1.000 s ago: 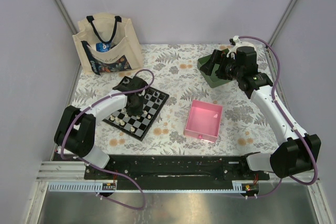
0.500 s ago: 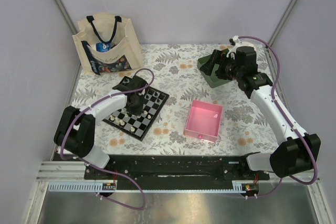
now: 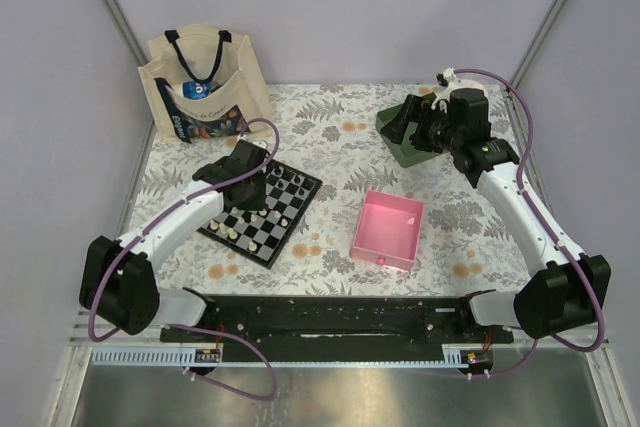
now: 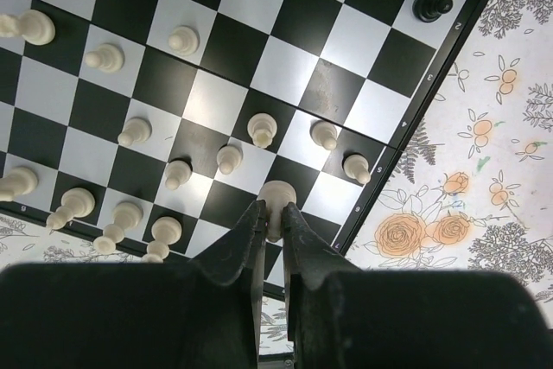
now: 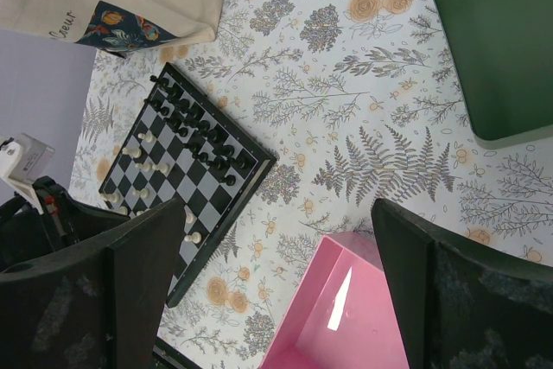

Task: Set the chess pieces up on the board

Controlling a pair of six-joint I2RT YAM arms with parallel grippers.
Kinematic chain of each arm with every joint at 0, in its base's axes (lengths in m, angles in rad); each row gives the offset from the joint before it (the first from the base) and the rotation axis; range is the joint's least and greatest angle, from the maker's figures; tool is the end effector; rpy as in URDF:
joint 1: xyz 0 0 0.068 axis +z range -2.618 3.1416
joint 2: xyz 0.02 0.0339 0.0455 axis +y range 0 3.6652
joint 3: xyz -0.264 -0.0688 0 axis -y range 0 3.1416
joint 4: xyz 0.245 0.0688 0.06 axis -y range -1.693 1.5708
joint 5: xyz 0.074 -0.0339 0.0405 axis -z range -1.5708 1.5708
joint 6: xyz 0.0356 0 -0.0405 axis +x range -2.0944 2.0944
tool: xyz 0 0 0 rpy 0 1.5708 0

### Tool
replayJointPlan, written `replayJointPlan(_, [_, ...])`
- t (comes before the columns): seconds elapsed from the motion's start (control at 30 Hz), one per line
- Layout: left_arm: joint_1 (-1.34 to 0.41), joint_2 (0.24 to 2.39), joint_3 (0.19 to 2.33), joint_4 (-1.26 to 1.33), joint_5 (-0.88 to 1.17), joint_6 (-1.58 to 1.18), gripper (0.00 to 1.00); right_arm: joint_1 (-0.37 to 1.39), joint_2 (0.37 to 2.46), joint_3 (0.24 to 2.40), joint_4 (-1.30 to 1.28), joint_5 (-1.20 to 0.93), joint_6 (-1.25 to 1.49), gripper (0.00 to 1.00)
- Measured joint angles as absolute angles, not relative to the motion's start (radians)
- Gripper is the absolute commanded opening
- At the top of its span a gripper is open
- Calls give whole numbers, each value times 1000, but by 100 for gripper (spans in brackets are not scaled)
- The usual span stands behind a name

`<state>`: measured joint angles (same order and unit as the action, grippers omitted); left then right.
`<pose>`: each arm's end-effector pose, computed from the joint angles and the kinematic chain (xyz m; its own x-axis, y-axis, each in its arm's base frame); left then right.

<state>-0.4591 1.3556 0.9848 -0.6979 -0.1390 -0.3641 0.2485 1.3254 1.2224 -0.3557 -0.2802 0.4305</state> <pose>0.2409 -0.1136 0.2428 -0.8693 0.0363 -0.4930 0.0744 0.9955 -0.0579 0.2910 0.0840 0.3562 -0.5890 0.2643 -0.7637 -0.2541 0.8365 0.4855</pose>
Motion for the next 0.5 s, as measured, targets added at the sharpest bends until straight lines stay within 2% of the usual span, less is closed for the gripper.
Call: replayJointPlan(0.5, [-459, 1295, 985, -751, -191, -404, 0, 249, 1325, 1222, -356, -281, 431, 99])
